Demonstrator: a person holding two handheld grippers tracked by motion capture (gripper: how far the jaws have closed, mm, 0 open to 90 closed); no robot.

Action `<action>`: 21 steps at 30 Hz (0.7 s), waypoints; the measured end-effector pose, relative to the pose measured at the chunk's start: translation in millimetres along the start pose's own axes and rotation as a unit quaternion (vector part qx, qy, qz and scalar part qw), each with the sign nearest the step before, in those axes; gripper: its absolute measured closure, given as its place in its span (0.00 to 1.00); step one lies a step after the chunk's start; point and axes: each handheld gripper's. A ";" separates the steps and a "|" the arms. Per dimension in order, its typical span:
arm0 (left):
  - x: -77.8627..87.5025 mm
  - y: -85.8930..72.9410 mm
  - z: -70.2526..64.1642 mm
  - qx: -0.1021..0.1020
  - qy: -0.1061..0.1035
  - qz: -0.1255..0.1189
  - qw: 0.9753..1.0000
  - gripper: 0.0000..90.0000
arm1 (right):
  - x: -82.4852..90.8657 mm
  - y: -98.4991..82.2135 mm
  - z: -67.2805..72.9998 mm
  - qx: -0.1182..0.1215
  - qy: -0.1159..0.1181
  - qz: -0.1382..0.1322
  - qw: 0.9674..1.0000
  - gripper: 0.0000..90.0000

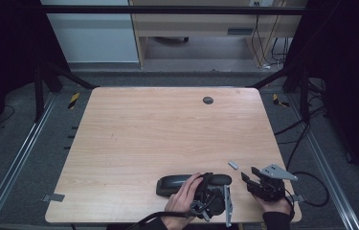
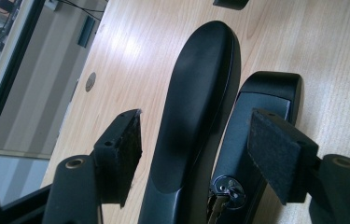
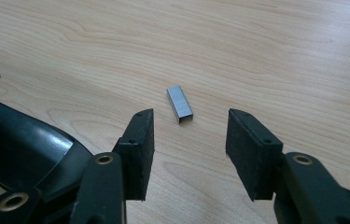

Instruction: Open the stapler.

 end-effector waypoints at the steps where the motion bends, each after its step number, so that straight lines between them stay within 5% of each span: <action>1: -0.9 0.3 -0.3 0.003 0.000 -0.001 1.000 0.38 | 0.2 0.0 -0.2 0.001 0.001 -0.001 1.000 0.59; 21: -15.1 2.6 -5.4 -0.023 0.020 0.024 0.999 0.43 | -0.2 0.3 1.0 0.008 0.011 0.000 1.000 0.65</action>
Point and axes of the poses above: each handheld gripper's, and its own axes: x roughly backward along the jaws, y roughly out of its top, z roughly to its left, and after that the axes turned 5 degrees about z, right-handed
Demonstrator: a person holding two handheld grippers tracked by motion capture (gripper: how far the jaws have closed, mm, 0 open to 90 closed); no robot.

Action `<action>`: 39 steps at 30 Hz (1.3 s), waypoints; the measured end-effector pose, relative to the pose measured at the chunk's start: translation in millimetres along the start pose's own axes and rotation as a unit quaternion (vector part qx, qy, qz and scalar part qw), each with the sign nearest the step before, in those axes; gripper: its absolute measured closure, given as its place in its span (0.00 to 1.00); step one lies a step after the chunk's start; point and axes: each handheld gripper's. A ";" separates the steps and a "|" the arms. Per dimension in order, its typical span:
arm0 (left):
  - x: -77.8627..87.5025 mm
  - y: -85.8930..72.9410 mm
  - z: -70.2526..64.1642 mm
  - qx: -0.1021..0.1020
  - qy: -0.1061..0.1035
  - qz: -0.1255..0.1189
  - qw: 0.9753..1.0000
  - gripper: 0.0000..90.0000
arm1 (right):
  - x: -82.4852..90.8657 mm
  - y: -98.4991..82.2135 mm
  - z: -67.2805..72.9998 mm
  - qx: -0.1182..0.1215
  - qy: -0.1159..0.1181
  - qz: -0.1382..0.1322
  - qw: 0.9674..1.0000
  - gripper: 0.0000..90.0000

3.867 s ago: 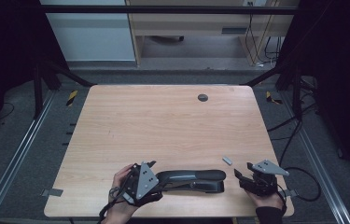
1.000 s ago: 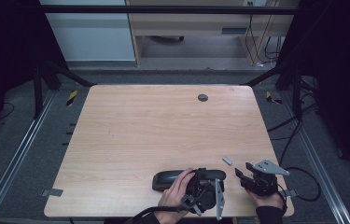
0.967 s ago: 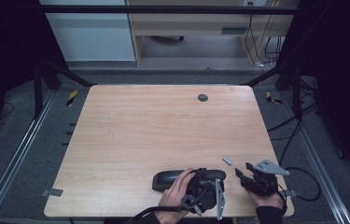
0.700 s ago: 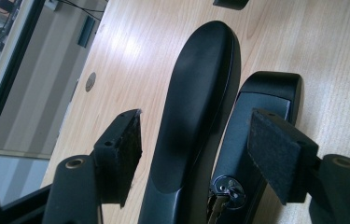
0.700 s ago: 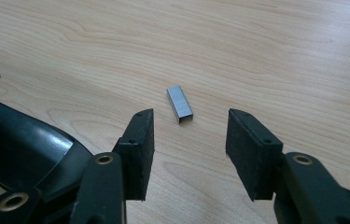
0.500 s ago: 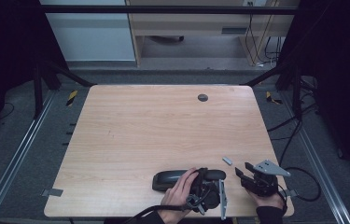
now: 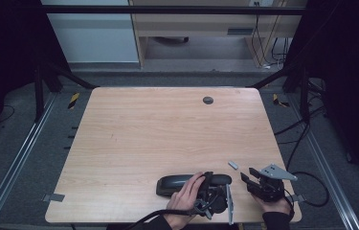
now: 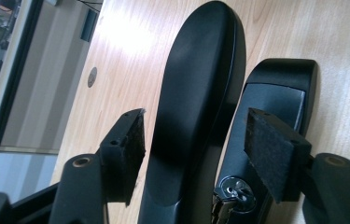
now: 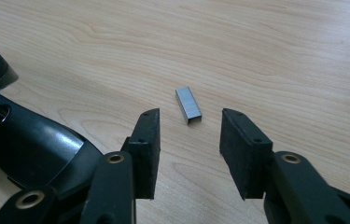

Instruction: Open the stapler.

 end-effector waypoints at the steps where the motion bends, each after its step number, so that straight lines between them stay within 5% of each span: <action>1: -0.2 0.2 0.1 -0.002 0.001 0.003 1.000 0.44 | -0.1 0.0 0.1 0.001 0.000 0.000 1.000 0.66; 9: -5.3 2.2 -1.3 -0.011 0.013 0.008 1.000 0.50 | 0.2 -0.4 2.2 0.007 0.007 0.005 1.000 0.73; 22: -8.3 5.9 -1.7 -0.021 0.020 0.009 1.000 0.59 | 4.6 -1.5 10.2 0.017 0.055 0.010 0.998 0.94; 39: -8.2 7.0 -4.3 -0.036 0.032 0.015 0.999 0.61 | 6.4 -5.0 19.0 0.027 0.083 0.014 0.996 1.00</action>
Point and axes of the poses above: each handheld gripper's, and its own axes: x roughly backward along the jaws, y roughly out of its top, z roughly to its left, and after that the axes turned 5 degrees about z, right-handed
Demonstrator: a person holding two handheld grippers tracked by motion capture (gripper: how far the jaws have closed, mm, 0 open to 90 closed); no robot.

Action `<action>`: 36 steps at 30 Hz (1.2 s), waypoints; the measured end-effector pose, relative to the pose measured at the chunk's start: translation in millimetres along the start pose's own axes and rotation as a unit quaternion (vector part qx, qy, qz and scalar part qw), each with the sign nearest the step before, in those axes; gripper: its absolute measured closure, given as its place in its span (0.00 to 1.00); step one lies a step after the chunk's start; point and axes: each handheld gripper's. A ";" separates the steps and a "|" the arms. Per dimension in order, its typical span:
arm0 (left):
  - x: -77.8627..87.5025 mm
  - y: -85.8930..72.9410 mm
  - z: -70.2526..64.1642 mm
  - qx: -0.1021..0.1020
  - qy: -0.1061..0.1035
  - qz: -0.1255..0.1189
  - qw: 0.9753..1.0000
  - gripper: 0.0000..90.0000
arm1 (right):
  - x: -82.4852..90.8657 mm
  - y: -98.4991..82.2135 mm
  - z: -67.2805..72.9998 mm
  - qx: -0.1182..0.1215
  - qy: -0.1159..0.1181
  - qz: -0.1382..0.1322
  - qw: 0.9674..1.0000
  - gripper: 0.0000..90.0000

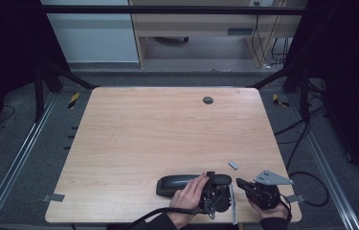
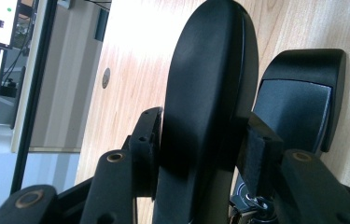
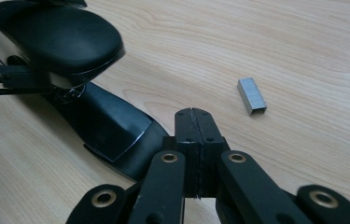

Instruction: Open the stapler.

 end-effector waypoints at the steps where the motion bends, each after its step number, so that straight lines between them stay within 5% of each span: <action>1: 0.2 0.1 0.0 -0.001 0.000 0.001 1.000 0.61 | -0.2 -0.3 1.0 0.000 0.002 0.001 1.000 1.00; 18: -0.4 0.2 -2.6 -0.010 0.012 -0.001 1.000 0.62 | -15.2 0.2 13.2 0.011 0.052 0.019 0.998 1.00; 25: -0.4 -0.1 -3.5 -0.005 0.009 0.001 1.000 0.62 | -25.5 2.3 21.1 0.035 0.057 0.034 0.997 1.00; 36: -0.5 -0.4 -3.9 -0.002 0.007 0.000 1.000 0.62 | -29.3 1.0 20.1 0.031 0.059 0.042 0.997 1.00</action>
Point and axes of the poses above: each handheld gripper's, and its own axes: x roughly backward along the jaws, y roughly out of its top, z roughly to its left, and after that the axes turned 5 degrees about z, right-handed
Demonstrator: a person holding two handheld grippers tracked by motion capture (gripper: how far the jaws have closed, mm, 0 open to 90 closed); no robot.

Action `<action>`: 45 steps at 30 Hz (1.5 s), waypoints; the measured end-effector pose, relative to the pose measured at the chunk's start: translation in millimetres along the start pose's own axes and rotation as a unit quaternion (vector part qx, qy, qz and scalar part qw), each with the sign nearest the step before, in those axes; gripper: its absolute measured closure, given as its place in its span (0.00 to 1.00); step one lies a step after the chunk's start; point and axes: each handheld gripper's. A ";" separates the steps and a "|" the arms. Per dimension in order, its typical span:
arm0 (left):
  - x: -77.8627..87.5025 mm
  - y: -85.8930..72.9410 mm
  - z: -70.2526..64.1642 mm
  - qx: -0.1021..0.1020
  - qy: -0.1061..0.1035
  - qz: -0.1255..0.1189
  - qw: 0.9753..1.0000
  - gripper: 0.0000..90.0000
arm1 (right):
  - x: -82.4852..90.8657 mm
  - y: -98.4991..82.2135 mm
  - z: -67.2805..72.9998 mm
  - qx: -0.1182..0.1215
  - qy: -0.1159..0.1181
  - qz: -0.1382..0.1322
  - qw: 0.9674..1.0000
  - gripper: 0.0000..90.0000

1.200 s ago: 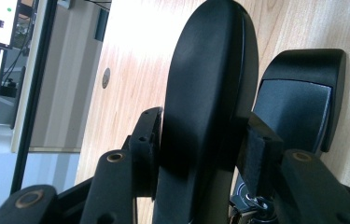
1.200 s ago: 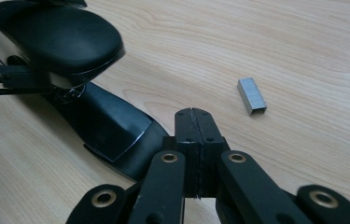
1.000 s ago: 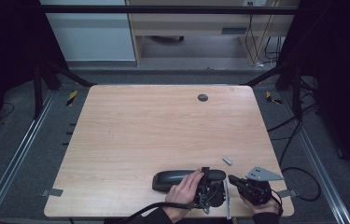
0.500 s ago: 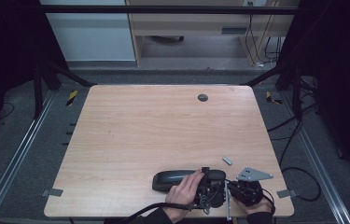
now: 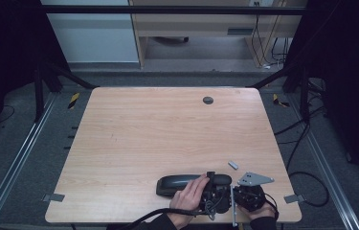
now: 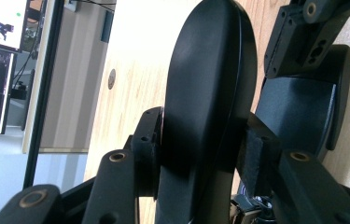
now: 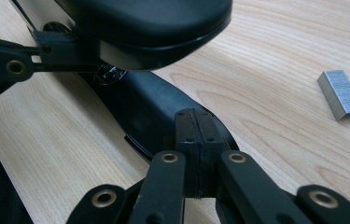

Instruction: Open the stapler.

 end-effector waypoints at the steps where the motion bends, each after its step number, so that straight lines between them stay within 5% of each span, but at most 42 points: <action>1: 0.0 0.1 0.2 -0.002 0.001 0.000 1.000 0.62 | -1.0 -0.1 -0.2 0.002 -0.002 0.002 1.000 1.00; 25: 2.1 -1.2 2.4 0.002 0.005 -0.003 1.000 0.62 | -5.7 -0.3 0.4 0.001 0.005 0.003 1.000 1.00; 45: 19.5 -13.4 26.3 0.058 0.008 -0.031 0.998 0.64 | -5.5 0.1 0.4 -0.009 0.005 0.004 1.000 1.00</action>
Point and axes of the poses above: each handheld gripper's, and its own axes: x roughly backward along the jaws, y roughly out of its top, z roughly to its left, and after that the axes turned 5 degrees about z, right-handed
